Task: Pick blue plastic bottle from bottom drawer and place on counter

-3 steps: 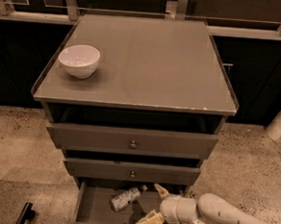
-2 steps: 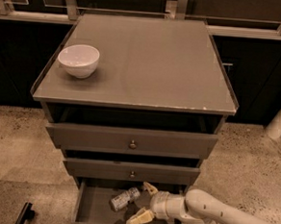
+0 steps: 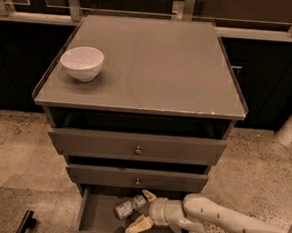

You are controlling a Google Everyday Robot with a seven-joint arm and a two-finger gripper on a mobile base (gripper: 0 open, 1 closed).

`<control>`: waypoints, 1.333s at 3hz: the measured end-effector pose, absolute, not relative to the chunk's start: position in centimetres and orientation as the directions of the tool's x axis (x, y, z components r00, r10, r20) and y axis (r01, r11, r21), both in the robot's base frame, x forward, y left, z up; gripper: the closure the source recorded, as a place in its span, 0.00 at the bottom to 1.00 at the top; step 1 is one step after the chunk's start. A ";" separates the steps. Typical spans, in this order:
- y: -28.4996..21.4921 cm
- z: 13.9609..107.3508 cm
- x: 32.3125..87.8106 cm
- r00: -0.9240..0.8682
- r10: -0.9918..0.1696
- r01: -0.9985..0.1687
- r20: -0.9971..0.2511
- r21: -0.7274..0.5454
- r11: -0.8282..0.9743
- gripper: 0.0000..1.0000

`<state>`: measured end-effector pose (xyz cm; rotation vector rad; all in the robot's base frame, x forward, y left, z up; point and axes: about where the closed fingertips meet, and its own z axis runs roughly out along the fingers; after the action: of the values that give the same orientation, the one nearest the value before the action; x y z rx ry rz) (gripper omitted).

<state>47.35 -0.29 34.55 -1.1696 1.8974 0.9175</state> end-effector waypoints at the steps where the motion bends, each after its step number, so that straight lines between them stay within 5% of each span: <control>1: -0.4 34.6 47.1 -0.339 -0.416 -0.916 -0.844 0.194 0.353 0.00; 4: 2.6 24.9 48.6 -0.434 -0.427 -0.883 -0.794 0.281 0.376 0.00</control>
Offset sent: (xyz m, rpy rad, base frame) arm 0.0001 0.0073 -0.0704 -0.0403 0.0887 -0.0783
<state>48.60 2.59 24.94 -1.1248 2.0172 0.9475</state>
